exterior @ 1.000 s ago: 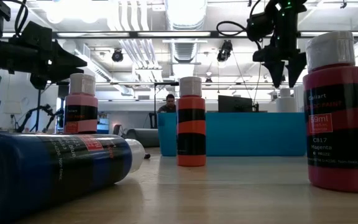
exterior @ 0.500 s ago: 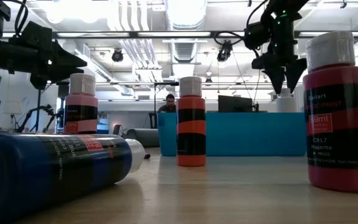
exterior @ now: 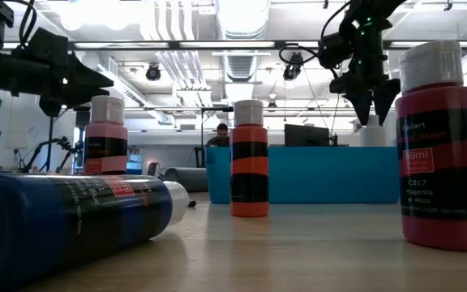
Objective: Pick & Place Paint Supplies
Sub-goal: Put the white paint bottle into the blue bin
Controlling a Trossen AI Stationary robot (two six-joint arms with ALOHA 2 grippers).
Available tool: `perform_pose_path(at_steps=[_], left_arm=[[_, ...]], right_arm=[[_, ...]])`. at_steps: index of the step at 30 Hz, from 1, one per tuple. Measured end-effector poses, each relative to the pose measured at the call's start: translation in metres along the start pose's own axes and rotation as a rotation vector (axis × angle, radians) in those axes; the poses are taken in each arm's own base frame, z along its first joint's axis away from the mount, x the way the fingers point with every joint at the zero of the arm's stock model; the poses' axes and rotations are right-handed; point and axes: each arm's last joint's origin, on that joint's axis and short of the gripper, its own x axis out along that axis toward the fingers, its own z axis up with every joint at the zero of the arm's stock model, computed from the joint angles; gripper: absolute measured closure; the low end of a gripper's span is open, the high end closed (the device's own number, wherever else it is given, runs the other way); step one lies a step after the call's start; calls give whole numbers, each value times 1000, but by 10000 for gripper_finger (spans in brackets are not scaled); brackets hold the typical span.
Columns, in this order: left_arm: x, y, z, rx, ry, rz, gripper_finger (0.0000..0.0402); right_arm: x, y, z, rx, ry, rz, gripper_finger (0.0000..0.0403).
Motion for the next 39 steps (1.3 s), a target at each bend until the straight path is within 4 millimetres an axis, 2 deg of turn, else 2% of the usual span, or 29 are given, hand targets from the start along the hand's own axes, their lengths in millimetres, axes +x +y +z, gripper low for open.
perform_pose_path(at_steps=[24, 28, 35, 39], left_arm=[[0, 0, 0, 0, -1, 0, 174], [0, 0, 0, 0, 0, 0, 174], [0, 0, 0, 0, -1, 0, 174], [0, 0, 0, 0, -1, 0, 174]], right_arm=[[3, -2, 1, -2, 15, 11, 275], [3, -2, 1, -6, 15, 12, 281], [3, -2, 1, -5, 16, 10, 266], [3, -2, 1, -5, 17, 12, 280]])
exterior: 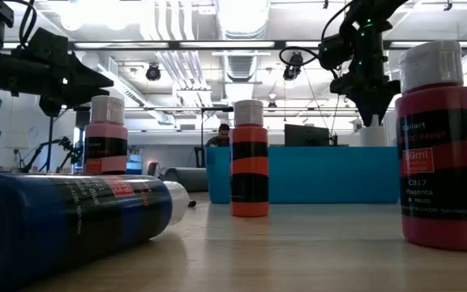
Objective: Pick & Place Paint Supplies
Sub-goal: Put the white paint bottle into the blue bin
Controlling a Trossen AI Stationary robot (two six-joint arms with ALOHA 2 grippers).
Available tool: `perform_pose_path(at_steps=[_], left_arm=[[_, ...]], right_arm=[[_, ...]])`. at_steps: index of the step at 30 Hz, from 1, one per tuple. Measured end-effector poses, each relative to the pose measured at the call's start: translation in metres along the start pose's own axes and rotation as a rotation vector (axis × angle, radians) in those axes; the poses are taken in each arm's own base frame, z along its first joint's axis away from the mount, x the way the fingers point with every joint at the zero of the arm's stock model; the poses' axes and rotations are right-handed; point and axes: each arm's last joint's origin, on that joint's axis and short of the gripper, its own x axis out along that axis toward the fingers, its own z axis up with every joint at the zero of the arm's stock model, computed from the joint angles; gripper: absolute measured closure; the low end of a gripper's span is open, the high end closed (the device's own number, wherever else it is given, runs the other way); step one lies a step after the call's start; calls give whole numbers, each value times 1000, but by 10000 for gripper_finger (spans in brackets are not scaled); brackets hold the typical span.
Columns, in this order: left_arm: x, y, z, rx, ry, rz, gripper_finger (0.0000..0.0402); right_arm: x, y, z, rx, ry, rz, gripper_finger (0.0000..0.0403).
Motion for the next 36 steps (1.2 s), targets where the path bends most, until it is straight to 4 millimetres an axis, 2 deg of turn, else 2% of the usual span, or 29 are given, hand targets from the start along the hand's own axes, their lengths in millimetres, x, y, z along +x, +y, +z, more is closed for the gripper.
perform_pose_path(at_steps=[6, 11, 17, 23, 27, 36], left_arm=[[0, 0, 0, 1, 0, 0, 174], [0, 0, 0, 0, 0, 0, 174], [0, 0, 0, 0, 0, 0, 174], [0, 0, 0, 0, 0, 0, 174], [0, 0, 0, 0, 0, 0, 174], [0, 0, 0, 0, 0, 0, 174]], right_arm=[[0, 0, 0, 0, 2, 3, 287], [0, 0, 0, 0, 3, 2, 269], [0, 0, 0, 0, 5, 4, 286], [-2, 0, -3, 0, 18, 25, 281], [-10, -3, -7, -1, 24, 27, 273], [-36, -5, -9, 7, -63, 87, 288]])
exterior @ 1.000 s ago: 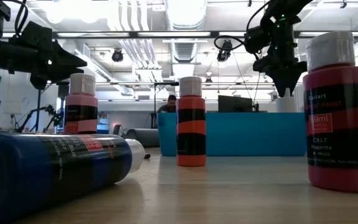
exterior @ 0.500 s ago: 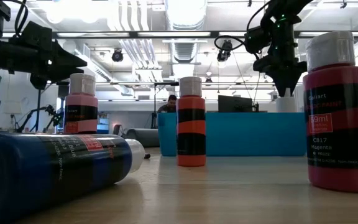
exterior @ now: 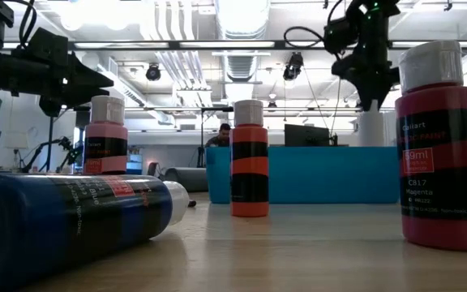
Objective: Pick & Place Paint Supplies
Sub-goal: Put the white paint bottle into the blue bin
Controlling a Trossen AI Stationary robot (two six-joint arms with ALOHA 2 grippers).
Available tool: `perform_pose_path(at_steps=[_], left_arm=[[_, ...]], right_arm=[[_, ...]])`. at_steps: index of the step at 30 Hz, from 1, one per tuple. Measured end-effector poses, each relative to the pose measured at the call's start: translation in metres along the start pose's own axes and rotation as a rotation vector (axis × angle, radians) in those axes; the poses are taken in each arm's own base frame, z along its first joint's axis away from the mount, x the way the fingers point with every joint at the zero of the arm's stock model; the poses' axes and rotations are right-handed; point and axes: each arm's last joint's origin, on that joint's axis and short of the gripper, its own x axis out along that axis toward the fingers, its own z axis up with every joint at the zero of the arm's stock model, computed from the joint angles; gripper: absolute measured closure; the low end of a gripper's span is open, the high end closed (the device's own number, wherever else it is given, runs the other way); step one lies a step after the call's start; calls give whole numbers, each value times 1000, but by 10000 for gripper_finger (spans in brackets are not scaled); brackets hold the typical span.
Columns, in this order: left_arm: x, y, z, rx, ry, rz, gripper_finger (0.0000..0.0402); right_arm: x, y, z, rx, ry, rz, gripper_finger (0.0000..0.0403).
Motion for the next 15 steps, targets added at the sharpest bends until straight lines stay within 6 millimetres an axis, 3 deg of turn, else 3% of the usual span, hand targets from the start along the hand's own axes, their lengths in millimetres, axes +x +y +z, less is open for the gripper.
perform_pose_path(at_steps=[15], left_arm=[[0, 0, 0, 0, 0, 0, 174]], right_arm=[[-50, 11, -3, -40, -81, 72, 288]])
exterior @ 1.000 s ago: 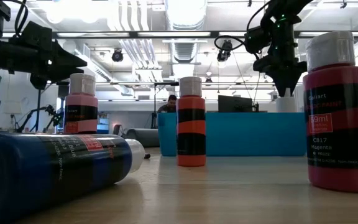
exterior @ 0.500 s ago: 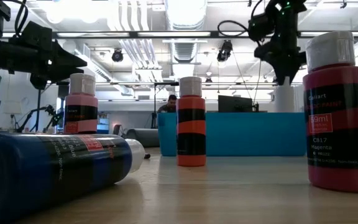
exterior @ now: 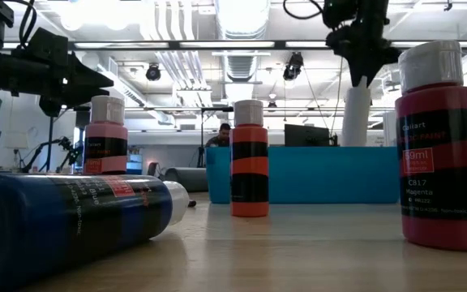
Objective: Pick & Place Paint Supplies
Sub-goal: Put the white paint bottle into the blue bin
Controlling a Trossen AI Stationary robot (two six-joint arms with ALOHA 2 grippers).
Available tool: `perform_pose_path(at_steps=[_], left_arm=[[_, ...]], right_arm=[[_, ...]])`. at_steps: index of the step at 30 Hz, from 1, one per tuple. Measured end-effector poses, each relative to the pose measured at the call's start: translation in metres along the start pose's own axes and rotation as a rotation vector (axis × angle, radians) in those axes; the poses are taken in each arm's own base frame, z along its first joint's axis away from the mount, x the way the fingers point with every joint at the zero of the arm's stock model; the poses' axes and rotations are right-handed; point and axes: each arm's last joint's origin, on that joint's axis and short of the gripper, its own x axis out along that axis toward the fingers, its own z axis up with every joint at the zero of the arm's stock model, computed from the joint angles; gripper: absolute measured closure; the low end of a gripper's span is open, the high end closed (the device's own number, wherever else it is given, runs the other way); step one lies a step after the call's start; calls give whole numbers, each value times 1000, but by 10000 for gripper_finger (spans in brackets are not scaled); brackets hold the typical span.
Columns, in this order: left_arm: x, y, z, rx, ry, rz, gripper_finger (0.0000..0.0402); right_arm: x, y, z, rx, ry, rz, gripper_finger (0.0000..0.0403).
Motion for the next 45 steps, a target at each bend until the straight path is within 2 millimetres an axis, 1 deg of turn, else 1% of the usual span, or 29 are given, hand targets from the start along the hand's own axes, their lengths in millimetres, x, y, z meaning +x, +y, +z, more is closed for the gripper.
perform_pose_path(at_steps=[7, 15, 19, 26, 31, 37, 45], left_arm=[[0, 0, 0, 0, 0, 0, 174], [0, 0, 0, 0, 0, 0, 174], [0, 0, 0, 0, 0, 0, 174], [0, 0, 0, 0, 0, 0, 174], [0, 0, 0, 0, 0, 0, 174], [0, 0, 0, 0, 0, 0, 174], [0, 0, 0, 0, 0, 0, 174]], right_arm=[[-17, 15, -8, -46, -7, 31, 287], [-41, 42, -19, -104, -55, 121, 288], [-45, 55, -27, -127, -39, 134, 286], [-39, 81, -37, -178, -2, 145, 288], [-33, 96, -42, -201, 23, 133, 285], [-12, 114, -41, -242, 79, 90, 288], [10, 126, -33, -278, 97, 12, 280]])
